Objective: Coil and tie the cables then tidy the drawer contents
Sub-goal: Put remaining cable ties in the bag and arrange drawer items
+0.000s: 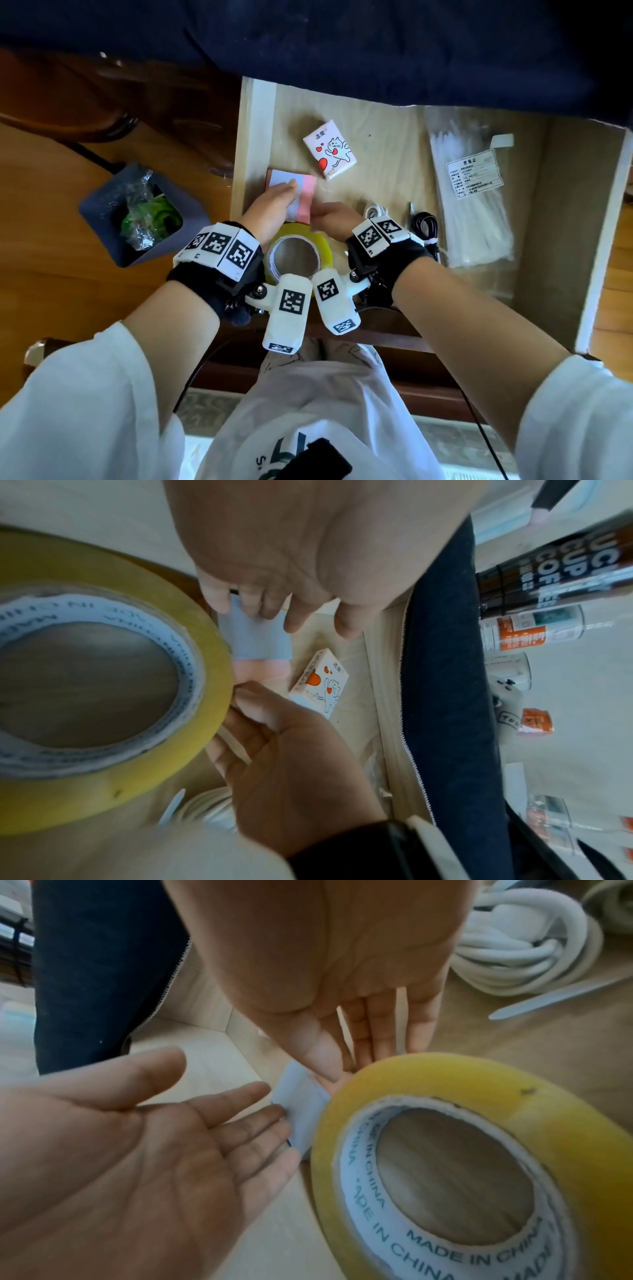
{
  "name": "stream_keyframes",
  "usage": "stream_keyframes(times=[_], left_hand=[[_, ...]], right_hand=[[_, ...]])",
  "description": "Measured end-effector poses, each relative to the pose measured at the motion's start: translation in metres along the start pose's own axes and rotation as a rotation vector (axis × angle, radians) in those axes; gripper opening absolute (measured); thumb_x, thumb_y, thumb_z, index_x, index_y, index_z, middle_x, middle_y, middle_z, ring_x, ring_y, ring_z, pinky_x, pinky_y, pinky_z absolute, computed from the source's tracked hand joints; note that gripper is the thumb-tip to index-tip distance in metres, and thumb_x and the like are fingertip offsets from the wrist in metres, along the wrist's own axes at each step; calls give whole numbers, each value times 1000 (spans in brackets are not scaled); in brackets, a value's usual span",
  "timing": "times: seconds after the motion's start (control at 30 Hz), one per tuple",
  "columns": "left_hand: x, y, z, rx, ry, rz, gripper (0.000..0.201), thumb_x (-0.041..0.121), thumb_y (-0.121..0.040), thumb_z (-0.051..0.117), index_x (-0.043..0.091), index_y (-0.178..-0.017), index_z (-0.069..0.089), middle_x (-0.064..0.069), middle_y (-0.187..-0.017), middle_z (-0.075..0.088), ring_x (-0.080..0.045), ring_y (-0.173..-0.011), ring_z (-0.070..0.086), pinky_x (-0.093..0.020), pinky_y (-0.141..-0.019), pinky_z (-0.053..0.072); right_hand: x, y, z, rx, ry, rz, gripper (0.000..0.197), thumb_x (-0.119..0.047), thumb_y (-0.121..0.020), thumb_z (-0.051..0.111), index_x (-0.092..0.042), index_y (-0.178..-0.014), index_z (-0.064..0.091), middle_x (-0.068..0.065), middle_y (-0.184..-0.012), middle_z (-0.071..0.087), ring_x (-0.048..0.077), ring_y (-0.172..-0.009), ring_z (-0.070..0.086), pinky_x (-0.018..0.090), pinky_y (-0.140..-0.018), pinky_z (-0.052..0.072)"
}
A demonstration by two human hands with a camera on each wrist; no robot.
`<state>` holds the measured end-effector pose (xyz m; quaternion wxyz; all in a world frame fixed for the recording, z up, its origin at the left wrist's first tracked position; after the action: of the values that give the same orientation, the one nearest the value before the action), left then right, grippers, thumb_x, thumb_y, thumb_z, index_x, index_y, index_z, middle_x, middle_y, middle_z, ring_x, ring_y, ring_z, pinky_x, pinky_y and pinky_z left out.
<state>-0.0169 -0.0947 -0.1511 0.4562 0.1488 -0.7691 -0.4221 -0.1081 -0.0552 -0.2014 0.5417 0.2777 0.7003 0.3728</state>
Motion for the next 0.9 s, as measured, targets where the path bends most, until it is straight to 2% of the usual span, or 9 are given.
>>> stream_keyframes(times=[0.17,0.23,0.33,0.4,0.5,0.6,0.67,0.77,0.9], left_hand=[[2,-4,0,8,6,-3,44,32,-102,35,4,-136,42,-14,-137,46,-26,-131,40,-38,-113,27],[-2,-8,-1,21,0,-24,37,32,-102,34,11,-130,44,-9,-119,52,-24,-124,42,-31,-108,29],[-3,-9,0,17,27,-37,45,30,-102,36,3,-138,40,-12,-137,44,-26,-134,36,-33,-107,28],[-3,-11,0,10,40,-29,35,29,-102,36,8,-127,50,-3,-128,44,-21,-124,41,-31,-103,30],[-1,-8,1,-1,35,-21,41,33,-99,43,9,-132,47,-5,-135,45,-20,-126,41,-30,-104,30],[-2,-7,1,7,23,-17,50,39,-94,50,15,-137,45,-5,-145,43,-20,-135,37,-34,-114,25],[-7,-8,4,-23,13,-25,46,32,-99,45,14,-141,40,-3,-150,35,-18,-138,30,-33,-115,22],[-14,-9,8,-70,-79,-26,55,39,-99,40,15,-148,28,-3,-156,21,-21,-144,18,-42,-118,16],[-22,-14,7,-97,-149,-72,70,56,-93,38,18,-149,24,2,-158,14,-18,-146,12,-44,-118,16]], right_hand=[[-7,-3,0,-15,-85,-46,51,13,-82,46,-5,-129,53,15,-122,60,17,-89,53,15,-63,37],[-6,-3,-1,-17,-128,-34,50,13,-83,46,-5,-128,54,12,-117,61,15,-85,51,14,-62,37],[-2,-3,0,-67,-135,-31,50,9,-84,49,-8,-130,54,10,-119,62,18,-93,52,19,-71,41],[2,-4,-3,-72,-115,-16,47,4,-86,51,-12,-130,53,7,-113,62,17,-94,53,18,-68,40],[-9,-6,-45,194,-114,-95,43,4,-83,48,-13,-120,62,1,-84,58,17,-79,52,17,-58,37],[-43,2,-91,505,164,-280,53,-3,-83,50,-27,-129,54,3,-122,43,21,-107,45,15,-86,35],[-54,-6,-85,429,425,-297,62,-10,-88,47,-41,-140,35,-2,-152,16,23,-134,22,30,-108,25],[-46,-18,-66,256,726,-256,62,-15,-97,37,-43,-146,13,-10,-157,-11,22,-142,7,45,-111,22],[-32,-9,-62,291,703,-248,66,-9,-92,39,-42,-145,18,-4,-157,-1,26,-136,18,37,-107,27]])
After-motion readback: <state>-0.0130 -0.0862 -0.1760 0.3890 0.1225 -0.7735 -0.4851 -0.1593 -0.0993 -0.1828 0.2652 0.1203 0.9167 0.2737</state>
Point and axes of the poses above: each hand's wrist, its own y-axis away from the middle knuckle, its own z-axis out of the palm, x = y × z, the point moved 10 cm from there along -y, towards the middle knuckle
